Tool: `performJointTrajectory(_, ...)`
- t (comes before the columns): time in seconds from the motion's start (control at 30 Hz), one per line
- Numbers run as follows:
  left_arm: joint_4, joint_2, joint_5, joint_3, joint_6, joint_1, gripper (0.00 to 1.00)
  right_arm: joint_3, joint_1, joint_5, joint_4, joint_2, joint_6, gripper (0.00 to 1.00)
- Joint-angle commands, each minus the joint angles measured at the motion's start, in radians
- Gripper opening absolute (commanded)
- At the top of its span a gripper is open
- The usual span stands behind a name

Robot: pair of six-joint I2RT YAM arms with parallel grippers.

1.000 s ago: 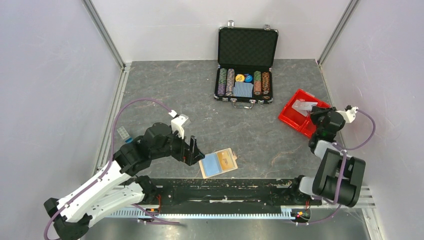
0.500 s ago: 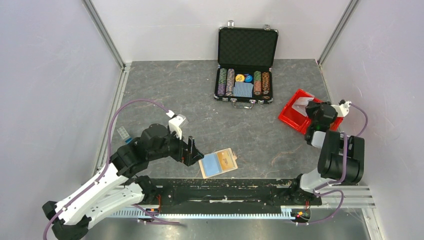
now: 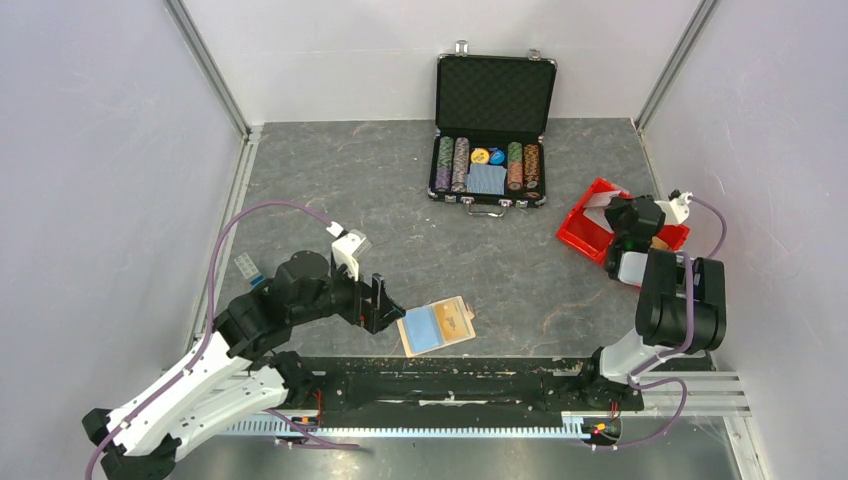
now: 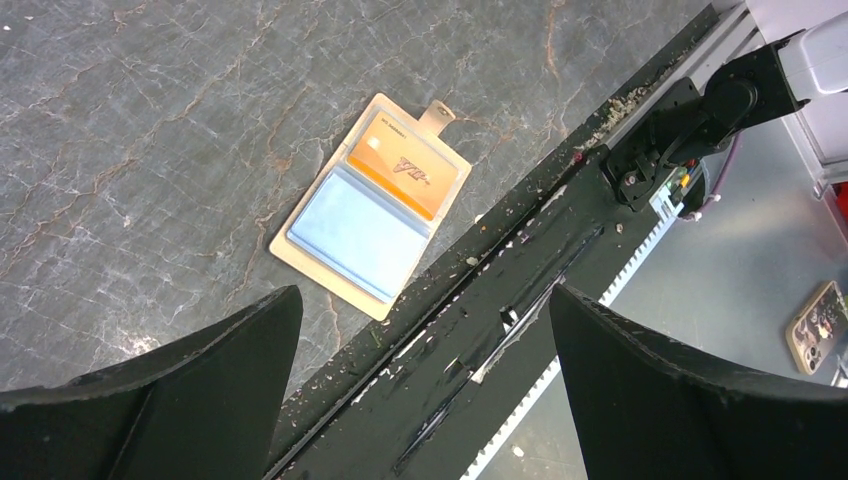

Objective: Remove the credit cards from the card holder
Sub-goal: Place the credit card in the storage box.

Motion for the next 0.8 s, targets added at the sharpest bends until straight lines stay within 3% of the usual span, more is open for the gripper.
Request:
performJointTrajectory(0.0,0.006,-0.014,-0.024,-0.004,0.045,0.002,1.00,0.063,0.010,0.062,-0.021,0.014,-0.037,0.01)
performJointTrajectory(0.47,0.006,-0.002,-0.027,-0.001,0.047,0.002,1.00,0.131,0.025,0.113,-0.128,0.012,-0.117,0.16)
performJointTrajectory(0.77,0.002,-0.001,-0.033,0.001,0.049,0.002,1.00,0.265,0.026,0.092,-0.340,-0.019,-0.192,0.22)
